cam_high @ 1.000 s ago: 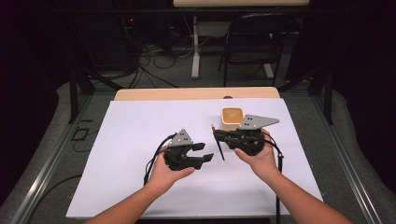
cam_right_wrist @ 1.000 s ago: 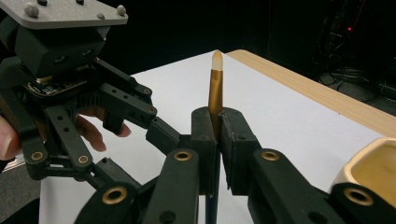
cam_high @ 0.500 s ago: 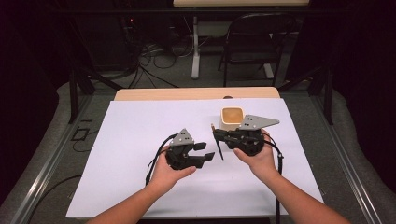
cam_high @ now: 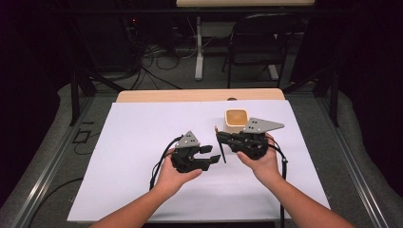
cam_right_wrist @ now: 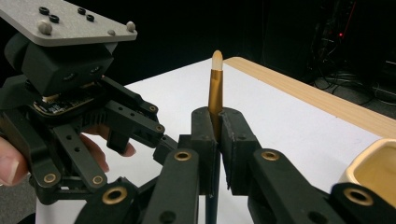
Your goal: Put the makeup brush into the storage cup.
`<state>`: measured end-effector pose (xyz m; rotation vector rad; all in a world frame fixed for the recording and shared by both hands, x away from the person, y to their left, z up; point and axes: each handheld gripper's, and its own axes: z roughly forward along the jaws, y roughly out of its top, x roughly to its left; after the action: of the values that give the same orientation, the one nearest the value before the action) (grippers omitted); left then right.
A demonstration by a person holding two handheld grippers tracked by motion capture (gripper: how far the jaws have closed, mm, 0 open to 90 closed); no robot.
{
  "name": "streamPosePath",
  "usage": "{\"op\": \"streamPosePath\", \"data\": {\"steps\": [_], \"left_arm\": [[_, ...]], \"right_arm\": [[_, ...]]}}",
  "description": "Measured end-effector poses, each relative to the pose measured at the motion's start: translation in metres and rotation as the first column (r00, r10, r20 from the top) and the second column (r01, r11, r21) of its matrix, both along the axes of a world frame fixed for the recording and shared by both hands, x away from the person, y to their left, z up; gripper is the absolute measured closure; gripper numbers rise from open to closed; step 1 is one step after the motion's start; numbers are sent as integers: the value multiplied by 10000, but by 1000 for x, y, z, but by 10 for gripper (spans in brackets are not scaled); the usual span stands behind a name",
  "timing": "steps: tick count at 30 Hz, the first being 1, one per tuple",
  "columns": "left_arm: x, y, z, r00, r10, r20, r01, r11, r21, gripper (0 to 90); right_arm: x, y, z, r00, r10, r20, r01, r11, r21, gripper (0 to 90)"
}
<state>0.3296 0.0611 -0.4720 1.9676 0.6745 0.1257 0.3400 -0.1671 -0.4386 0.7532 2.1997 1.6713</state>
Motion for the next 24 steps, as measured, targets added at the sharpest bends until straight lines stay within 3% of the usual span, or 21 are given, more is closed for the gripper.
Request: {"op": "streamPosePath", "data": {"steps": [8,24], "left_arm": [[1,-3,0,9999,2,-134,-4,9999,-139,525],[2,-7,-2,9990,77,-430,-92,9994,-337,652]], "right_arm": [[-1,1,0,10000,-21,33,20,9999,108,843],[-3,5,-2,9999,161,59,-162,9997,166,843]]}}
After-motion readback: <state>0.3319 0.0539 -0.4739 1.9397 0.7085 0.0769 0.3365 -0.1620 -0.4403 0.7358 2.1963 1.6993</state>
